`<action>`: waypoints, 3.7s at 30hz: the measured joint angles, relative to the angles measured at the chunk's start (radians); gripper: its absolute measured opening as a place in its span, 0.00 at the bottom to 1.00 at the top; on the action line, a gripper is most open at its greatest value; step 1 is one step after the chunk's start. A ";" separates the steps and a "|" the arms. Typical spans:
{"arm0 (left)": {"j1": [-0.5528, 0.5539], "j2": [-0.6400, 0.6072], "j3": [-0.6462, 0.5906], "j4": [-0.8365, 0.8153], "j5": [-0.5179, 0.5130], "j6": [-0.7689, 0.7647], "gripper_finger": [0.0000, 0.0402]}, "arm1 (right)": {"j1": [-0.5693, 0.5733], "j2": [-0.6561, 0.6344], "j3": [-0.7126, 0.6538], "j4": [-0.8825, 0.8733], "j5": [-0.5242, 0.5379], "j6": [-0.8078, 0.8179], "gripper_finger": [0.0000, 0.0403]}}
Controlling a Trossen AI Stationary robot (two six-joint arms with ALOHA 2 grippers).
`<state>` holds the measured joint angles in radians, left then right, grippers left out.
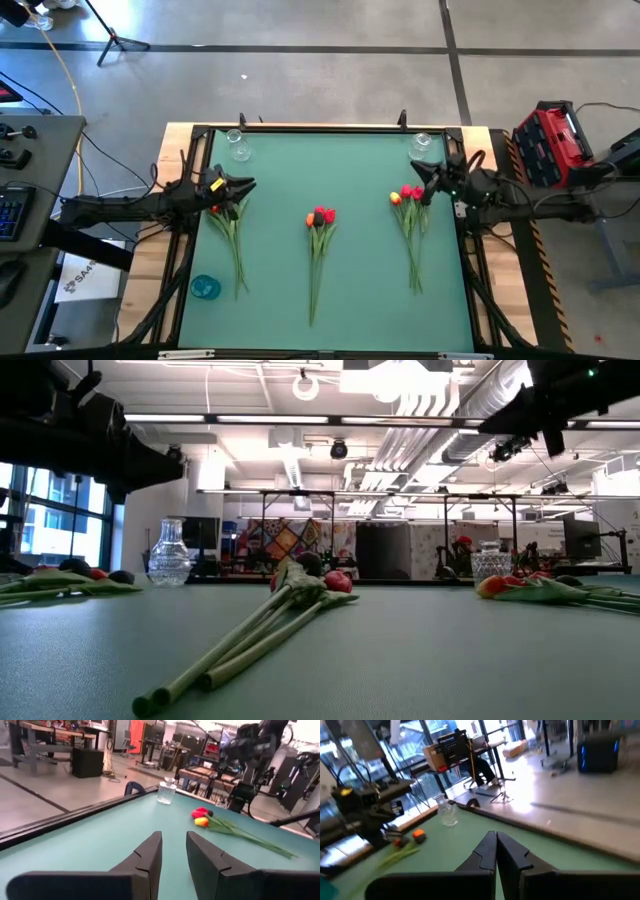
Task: Sort flowers into vase by color
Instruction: Put the black tulip into the right transparent vase
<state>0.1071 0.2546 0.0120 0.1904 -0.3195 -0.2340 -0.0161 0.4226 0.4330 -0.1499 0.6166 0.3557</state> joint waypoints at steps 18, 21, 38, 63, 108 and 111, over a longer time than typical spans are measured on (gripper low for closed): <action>0.023 0.005 0.000 -0.005 -0.103 0.105 0.16 | -0.176 0.245 0.110 -0.023 0.048 0.052 0.10; 0.035 0.005 0.000 -0.005 -0.102 0.087 0.16 | -0.215 0.283 0.110 -0.127 -0.032 0.181 0.22; 0.038 0.029 0.001 0.026 -0.188 0.063 0.15 | -0.324 0.438 0.110 -0.778 -0.784 0.854 0.29; 0.027 0.053 0.001 -0.135 0.012 -0.141 0.15 | -0.246 0.722 0.108 -0.808 -0.463 0.794 0.18; -0.090 0.062 0.001 -0.125 -0.147 -0.156 0.15 | -0.107 0.862 0.109 -0.742 -0.451 1.006 0.17; -0.090 0.062 0.001 -0.125 -0.146 -0.147 0.15 | -0.107 0.878 0.112 -0.740 -0.451 0.997 0.13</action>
<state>0.0174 0.3168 0.0128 0.0650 -0.4656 -0.3813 -0.1230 1.3004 0.5449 -0.8897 0.1661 1.3529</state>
